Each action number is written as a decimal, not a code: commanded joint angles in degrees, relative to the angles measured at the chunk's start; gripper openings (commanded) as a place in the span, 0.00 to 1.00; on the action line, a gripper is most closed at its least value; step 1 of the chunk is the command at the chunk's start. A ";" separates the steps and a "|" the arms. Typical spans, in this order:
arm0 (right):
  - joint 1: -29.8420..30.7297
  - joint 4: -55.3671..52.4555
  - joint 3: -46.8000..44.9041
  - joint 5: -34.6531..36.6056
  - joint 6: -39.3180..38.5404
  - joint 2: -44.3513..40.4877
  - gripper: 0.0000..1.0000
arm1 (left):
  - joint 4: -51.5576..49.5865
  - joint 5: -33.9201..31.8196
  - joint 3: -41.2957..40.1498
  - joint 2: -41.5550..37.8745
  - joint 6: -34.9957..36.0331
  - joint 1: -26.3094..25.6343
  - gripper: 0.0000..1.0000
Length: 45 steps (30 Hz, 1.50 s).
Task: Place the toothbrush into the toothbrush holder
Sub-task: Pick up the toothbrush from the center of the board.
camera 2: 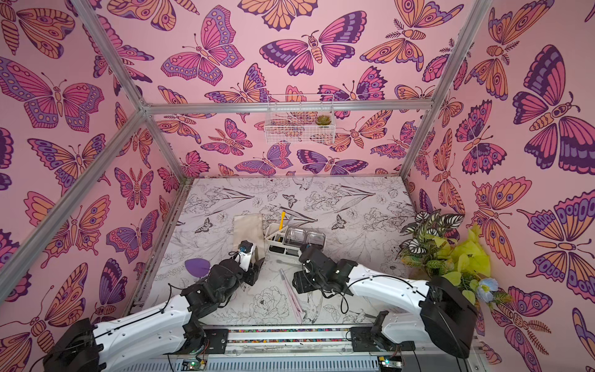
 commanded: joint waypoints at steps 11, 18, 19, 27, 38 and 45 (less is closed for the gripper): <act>2.35 2.14 5.49 0.28 -0.58 9.92 0.42 | -0.65 -2.29 0.60 -3.50 -0.54 -0.26 0.55; 2.55 2.97 7.32 -1.81 -0.94 15.28 0.41 | -0.60 -1.85 1.00 -2.31 -1.18 -0.26 0.56; 2.55 2.97 7.57 -2.07 -0.94 15.85 0.41 | -0.60 -1.76 1.07 -2.19 -1.15 -0.26 0.56; 2.63 3.15 7.85 -1.47 -1.30 17.07 0.36 | -0.67 -1.58 1.16 -1.87 -1.45 -0.26 0.56; 2.64 1.05 8.83 0.49 -1.47 18.80 0.35 | -0.62 -1.48 1.16 -2.07 -1.71 -0.26 0.57; 2.59 1.04 8.85 1.63 -1.39 19.82 0.30 | -0.61 -1.63 1.16 -1.90 -1.77 -0.22 0.58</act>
